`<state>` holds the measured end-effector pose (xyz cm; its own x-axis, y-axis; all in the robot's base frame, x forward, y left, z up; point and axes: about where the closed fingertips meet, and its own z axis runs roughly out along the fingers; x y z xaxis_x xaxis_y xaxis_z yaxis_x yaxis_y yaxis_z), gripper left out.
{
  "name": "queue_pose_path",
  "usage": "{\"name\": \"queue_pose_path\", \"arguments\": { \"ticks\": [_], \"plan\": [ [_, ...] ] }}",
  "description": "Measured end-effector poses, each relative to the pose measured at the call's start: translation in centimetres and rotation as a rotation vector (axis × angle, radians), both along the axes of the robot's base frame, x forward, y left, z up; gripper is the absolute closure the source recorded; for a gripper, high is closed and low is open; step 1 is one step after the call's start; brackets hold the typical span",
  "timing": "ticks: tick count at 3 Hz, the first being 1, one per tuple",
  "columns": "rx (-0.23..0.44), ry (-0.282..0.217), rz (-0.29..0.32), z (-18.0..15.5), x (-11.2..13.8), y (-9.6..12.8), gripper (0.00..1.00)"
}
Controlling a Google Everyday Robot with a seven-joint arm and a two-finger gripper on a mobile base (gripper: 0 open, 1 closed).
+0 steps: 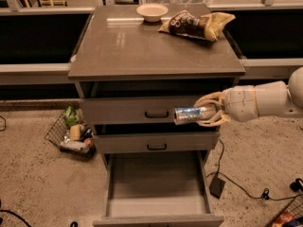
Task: Pick redbull can from bottom drawer and place on counter
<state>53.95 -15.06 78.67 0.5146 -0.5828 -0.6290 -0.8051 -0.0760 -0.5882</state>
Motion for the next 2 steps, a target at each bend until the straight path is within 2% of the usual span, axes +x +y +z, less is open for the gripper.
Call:
{"name": "queue_pose_path", "arguments": {
  "ticks": [1, 2],
  "plan": [
    [-0.039, -0.014, 0.037, 4.5, 3.1, 2.2, 1.0],
    [-0.026, -0.072, 0.13, 11.6, 8.2, 7.9, 1.0]
  ]
}}
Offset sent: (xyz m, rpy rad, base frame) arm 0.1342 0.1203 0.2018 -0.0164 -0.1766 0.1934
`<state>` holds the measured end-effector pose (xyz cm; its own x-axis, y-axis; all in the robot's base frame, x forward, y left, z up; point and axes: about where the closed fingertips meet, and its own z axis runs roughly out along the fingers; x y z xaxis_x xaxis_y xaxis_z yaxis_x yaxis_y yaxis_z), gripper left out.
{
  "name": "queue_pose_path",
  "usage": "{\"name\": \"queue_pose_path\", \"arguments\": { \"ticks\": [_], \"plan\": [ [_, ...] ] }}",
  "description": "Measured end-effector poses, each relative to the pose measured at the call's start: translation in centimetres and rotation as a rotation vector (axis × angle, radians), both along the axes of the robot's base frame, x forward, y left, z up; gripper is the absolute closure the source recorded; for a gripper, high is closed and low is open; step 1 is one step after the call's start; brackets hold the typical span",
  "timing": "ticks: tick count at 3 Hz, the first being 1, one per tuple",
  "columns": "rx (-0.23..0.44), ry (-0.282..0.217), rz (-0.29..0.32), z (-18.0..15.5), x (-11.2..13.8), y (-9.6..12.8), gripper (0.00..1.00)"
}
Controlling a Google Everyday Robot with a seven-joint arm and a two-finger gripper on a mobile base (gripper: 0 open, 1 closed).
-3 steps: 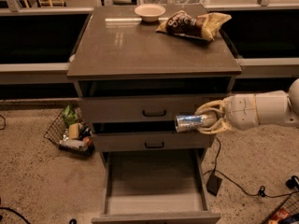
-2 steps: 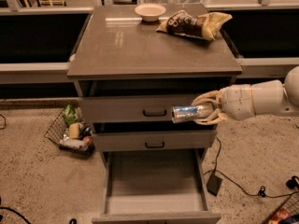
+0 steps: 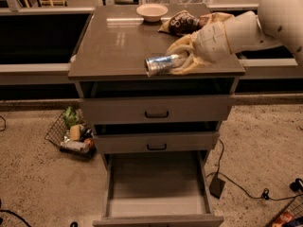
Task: Pick redbull can from bottom drawer and place on counter
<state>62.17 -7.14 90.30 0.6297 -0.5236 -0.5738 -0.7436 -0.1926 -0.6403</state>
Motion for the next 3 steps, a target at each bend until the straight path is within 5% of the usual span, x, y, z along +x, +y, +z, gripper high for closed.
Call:
{"name": "queue_pose_path", "arguments": {
  "ticks": [1, 3],
  "plan": [
    [0.079, 0.029, -0.036, 0.7, 4.5, 1.9, 1.0],
    [0.201, 0.079, -0.229, -0.7, 12.5, 1.2, 1.0]
  ]
}}
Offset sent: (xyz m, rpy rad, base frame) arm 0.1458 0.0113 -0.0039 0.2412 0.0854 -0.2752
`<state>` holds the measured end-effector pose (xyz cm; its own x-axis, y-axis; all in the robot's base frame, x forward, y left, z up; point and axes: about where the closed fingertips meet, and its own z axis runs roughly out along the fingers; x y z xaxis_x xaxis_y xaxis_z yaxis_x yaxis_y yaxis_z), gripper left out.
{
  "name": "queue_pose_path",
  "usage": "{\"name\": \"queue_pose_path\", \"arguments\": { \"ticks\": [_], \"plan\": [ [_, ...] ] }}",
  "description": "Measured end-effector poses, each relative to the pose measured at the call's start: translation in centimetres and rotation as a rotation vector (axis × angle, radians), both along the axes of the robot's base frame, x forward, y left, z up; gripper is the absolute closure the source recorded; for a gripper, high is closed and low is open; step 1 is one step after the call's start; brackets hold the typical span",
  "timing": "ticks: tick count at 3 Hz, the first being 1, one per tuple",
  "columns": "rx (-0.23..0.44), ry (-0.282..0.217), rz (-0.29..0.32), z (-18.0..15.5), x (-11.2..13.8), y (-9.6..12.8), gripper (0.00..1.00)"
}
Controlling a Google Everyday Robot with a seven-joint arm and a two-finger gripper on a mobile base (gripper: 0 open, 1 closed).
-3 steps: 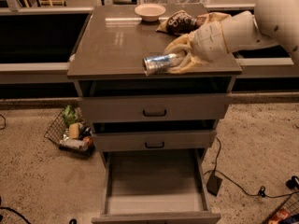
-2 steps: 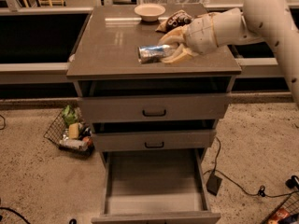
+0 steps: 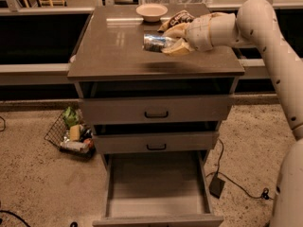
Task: Pick redbull can from bottom drawer and place on counter
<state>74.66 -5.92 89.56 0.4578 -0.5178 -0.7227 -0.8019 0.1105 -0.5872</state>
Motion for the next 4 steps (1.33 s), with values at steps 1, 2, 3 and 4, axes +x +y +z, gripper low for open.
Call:
{"name": "queue_pose_path", "arguments": {
  "ticks": [1, 2, 3, 4],
  "plan": [
    [0.038, 0.041, -0.051, -0.8, 2.8, -0.8, 0.82],
    [0.053, 0.073, -0.096, -1.6, 4.6, -1.9, 0.59],
    [0.063, 0.094, -0.124, -2.3, 5.7, -2.8, 0.36],
    [0.07, 0.107, -0.134, -2.8, 6.4, -3.2, 0.13]
  ]
}}
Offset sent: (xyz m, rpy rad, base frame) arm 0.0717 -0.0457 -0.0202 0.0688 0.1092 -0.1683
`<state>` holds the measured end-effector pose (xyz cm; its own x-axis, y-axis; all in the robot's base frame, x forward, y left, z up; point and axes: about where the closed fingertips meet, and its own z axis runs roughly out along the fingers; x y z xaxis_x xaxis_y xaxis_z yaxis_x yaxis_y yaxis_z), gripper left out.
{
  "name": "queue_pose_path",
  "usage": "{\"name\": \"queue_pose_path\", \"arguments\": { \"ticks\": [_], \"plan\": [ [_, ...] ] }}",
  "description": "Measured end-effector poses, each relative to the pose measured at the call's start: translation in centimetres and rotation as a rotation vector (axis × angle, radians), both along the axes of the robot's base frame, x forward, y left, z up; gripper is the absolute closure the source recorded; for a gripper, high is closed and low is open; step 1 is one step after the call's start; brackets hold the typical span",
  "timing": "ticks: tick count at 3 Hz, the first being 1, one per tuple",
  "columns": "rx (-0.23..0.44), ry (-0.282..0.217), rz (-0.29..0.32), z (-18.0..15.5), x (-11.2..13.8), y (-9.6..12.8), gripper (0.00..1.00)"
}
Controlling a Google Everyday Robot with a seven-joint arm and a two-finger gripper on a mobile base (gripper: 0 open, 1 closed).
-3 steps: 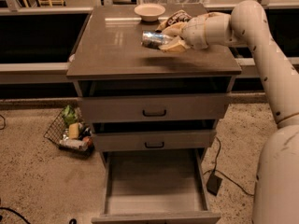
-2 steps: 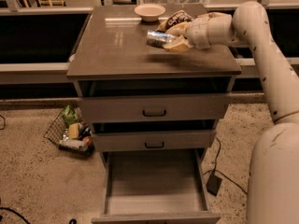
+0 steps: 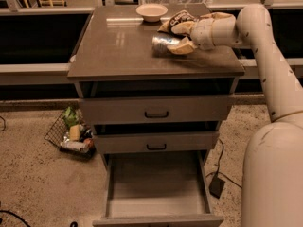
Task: Pick redbull can from bottom drawer and place on counter
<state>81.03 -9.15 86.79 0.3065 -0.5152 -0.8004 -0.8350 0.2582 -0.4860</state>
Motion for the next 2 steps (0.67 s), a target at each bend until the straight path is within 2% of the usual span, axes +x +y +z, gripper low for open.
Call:
{"name": "queue_pose_path", "arguments": {
  "ticks": [1, 2],
  "plan": [
    [0.009, 0.004, -0.005, -0.1, 0.3, -0.5, 0.0],
    [0.044, -0.058, 0.012, 2.8, -1.3, -1.8, 0.0]
  ]
}}
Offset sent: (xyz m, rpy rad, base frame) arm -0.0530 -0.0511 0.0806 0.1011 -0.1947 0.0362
